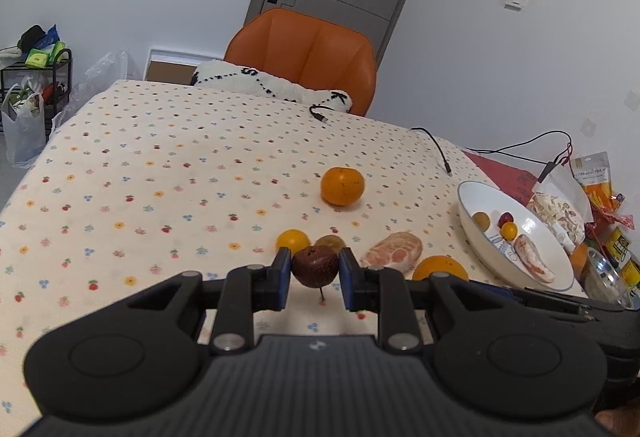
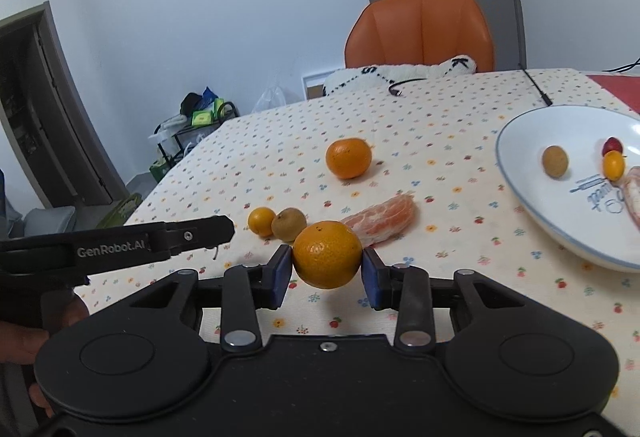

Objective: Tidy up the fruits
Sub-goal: 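Carry the plum and mandarin orange over the white plate with both tools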

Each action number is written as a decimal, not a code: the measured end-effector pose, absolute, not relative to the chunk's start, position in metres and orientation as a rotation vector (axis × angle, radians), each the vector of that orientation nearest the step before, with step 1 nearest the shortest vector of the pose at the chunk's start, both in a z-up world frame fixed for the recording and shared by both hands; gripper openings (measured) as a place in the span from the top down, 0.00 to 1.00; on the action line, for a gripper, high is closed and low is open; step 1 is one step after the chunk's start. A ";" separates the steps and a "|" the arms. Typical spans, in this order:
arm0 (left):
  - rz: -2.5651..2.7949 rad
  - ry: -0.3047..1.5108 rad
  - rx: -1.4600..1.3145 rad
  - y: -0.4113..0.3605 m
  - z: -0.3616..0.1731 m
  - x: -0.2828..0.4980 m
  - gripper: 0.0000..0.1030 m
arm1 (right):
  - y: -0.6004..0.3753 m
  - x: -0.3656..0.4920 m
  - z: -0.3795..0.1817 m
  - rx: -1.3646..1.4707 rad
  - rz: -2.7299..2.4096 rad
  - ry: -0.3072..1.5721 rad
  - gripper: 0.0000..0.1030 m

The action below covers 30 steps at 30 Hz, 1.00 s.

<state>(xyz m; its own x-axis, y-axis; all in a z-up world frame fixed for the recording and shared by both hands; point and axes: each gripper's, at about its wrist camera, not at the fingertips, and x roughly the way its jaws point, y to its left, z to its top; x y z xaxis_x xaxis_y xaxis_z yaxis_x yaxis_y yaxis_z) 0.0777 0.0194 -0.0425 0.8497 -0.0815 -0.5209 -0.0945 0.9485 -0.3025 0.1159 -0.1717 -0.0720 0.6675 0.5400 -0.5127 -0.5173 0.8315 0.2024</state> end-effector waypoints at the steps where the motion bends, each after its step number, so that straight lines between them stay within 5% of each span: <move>1: 0.002 0.558 -0.323 0.017 -0.042 0.079 0.77 | -0.174 0.115 -0.070 0.043 0.594 0.587 0.65; 30: -0.105 0.538 -0.262 -0.043 -0.024 0.098 0.77 | -0.250 0.114 -0.051 0.106 0.468 0.518 0.66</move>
<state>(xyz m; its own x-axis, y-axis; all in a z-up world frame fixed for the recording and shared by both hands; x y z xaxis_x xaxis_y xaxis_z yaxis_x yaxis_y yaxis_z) 0.0981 -0.0434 -0.0244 0.8546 -0.1667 -0.4918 0.0300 0.9614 -0.2737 0.1141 -0.2501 -0.0514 0.7662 0.4566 -0.4520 -0.4039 0.8895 0.2139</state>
